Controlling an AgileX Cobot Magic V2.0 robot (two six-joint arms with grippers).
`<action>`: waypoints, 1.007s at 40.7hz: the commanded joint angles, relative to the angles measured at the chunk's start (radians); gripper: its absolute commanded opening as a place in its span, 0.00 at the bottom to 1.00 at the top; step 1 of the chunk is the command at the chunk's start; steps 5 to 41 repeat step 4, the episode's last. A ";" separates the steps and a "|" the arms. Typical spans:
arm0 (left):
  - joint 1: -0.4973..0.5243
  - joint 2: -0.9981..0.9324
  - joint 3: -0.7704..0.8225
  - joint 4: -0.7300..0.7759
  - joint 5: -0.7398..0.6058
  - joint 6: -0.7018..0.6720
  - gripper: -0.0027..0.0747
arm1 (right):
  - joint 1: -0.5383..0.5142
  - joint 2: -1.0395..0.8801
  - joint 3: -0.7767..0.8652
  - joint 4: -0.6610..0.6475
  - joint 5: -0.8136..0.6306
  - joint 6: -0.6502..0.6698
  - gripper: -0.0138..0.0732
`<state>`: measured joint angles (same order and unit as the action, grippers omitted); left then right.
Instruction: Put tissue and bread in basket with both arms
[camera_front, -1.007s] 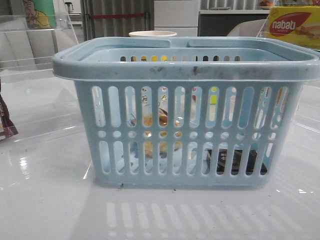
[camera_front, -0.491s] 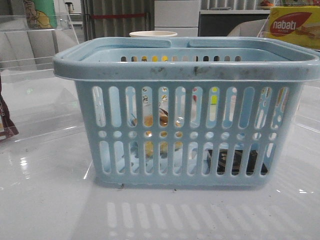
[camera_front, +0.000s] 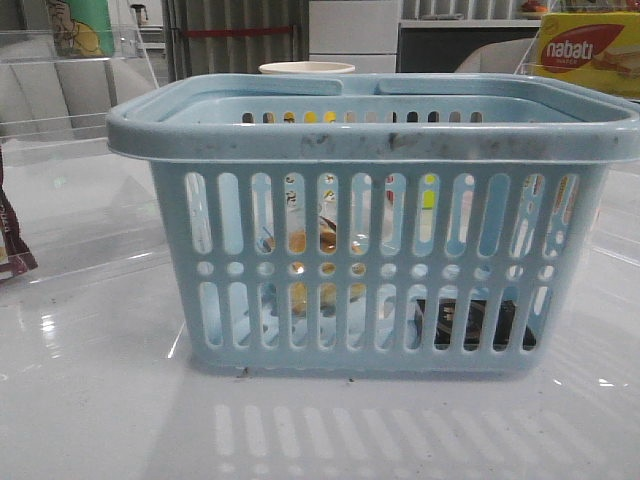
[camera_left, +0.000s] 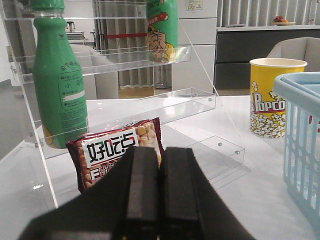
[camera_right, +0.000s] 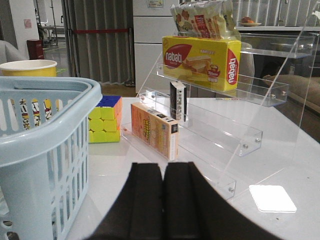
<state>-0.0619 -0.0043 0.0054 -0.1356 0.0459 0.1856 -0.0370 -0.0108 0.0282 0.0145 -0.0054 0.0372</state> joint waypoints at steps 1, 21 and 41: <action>0.002 -0.017 0.007 -0.009 -0.085 -0.009 0.15 | 0.002 -0.021 -0.005 0.005 -0.095 -0.005 0.19; 0.002 -0.017 0.007 -0.009 -0.085 -0.009 0.15 | 0.002 -0.021 -0.005 0.005 -0.095 -0.005 0.19; 0.002 -0.017 0.007 -0.009 -0.085 -0.009 0.15 | 0.002 -0.021 -0.005 0.005 -0.095 -0.005 0.19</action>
